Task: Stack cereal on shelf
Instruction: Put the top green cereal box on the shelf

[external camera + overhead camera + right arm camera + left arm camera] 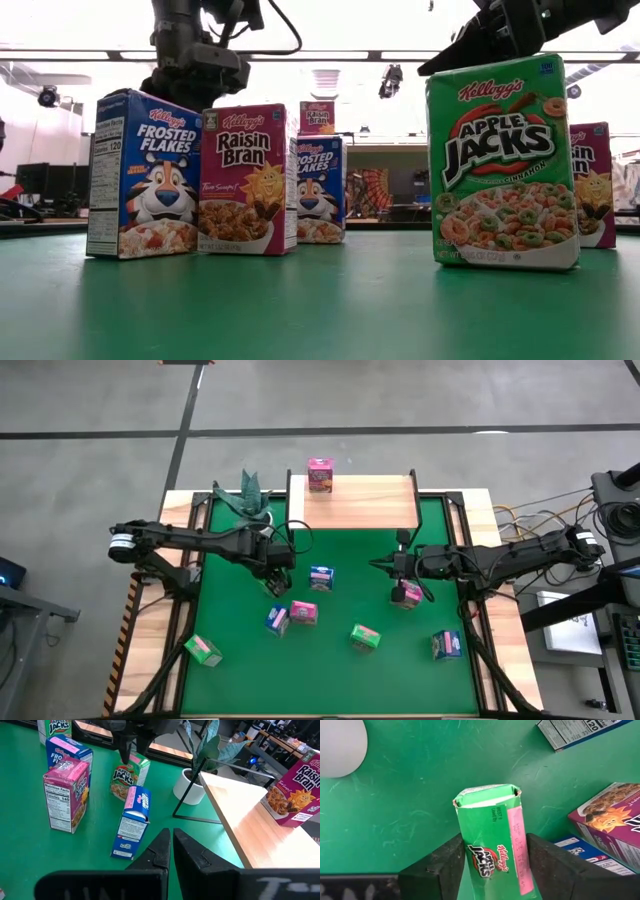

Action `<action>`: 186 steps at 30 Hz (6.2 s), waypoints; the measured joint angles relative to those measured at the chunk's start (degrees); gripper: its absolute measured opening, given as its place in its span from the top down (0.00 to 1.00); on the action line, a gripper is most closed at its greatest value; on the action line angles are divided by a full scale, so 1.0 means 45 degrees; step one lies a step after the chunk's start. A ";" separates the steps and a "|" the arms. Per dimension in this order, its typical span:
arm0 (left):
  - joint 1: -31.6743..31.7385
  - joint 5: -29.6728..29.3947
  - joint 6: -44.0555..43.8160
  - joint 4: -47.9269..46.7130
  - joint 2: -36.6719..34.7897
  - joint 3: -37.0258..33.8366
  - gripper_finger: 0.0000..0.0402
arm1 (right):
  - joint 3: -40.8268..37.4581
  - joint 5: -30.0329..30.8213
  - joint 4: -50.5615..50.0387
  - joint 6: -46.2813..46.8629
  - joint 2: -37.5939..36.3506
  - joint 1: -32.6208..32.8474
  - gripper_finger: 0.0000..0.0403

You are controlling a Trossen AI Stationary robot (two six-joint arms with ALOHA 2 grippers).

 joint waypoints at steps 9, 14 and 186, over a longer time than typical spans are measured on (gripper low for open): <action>-0.0017 0.0080 0.0047 -0.0154 0.0013 0.0210 0.59 | -0.0001 -0.0001 -0.0032 -0.0028 -0.0046 -0.0003 0.98; -0.0143 0.0075 0.0845 -0.1159 0.0015 0.1761 0.60 | -0.0010 -0.0005 -0.0375 -0.0113 -0.0698 -0.0001 0.98; -0.0707 -0.4192 1.2296 1.6432 -0.7159 -0.6336 0.48 | 0.7859 0.2018 -0.5054 -0.1684 0.7427 -0.5097 0.98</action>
